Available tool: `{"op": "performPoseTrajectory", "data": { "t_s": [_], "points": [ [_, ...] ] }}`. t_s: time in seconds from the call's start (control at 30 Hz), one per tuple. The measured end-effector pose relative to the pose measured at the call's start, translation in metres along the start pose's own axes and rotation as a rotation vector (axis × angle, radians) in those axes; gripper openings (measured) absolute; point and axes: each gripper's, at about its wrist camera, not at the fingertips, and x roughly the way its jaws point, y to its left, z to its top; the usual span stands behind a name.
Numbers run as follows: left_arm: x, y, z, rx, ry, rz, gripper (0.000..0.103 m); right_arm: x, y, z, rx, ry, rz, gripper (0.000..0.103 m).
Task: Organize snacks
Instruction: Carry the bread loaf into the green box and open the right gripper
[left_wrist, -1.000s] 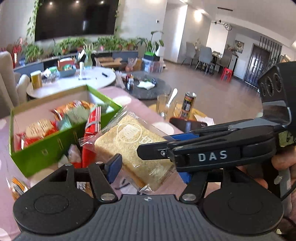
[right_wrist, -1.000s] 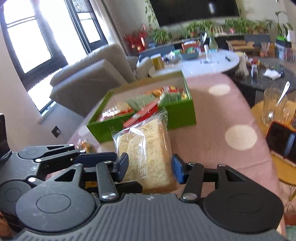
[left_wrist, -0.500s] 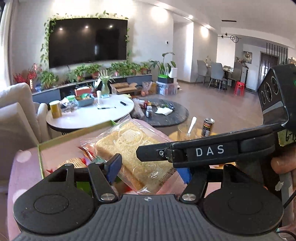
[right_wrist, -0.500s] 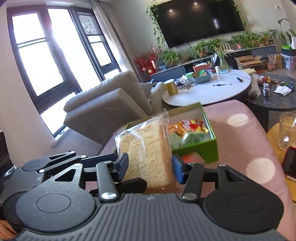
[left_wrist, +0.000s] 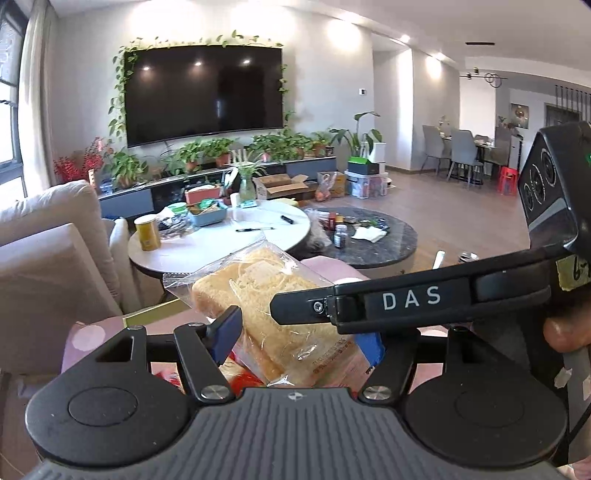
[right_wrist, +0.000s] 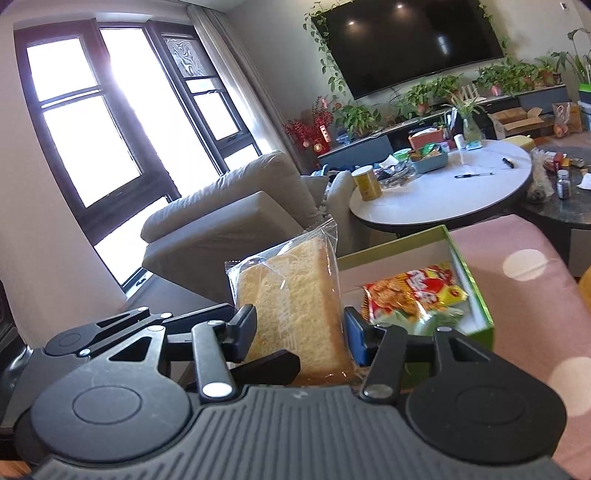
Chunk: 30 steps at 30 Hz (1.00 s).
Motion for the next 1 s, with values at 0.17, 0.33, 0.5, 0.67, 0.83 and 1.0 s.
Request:
{"op": "performPoseTrajectory", "data": {
  "t_s": [0.17,0.33,0.5,0.67,0.83,1.0],
  "points": [
    [0.015,0.024,0.001,-0.024,0.012,0.03,0.062,0.025,0.004,0.008,0.003,0.02,0.022,0.054],
    [0.035,0.045,-0.003,-0.051,0.041,0.039,0.062,0.048,0.001,0.011,0.015,0.053,0.028,0.054],
    [0.06,0.061,-0.007,-0.067,0.081,0.04,0.062,0.071,-0.006,0.01,0.041,0.09,0.021,0.054],
    [0.083,0.075,-0.011,-0.079,0.117,0.035,0.062,0.096,-0.015,0.011,0.081,0.119,0.01,0.054],
    [0.1,0.086,-0.016,-0.102,0.146,0.031,0.062,0.115,-0.022,0.01,0.107,0.145,-0.01,0.054],
    [0.106,0.093,-0.023,-0.141,0.161,0.047,0.063,0.125,-0.026,0.007,0.114,0.151,-0.025,0.055]
  ]
}}
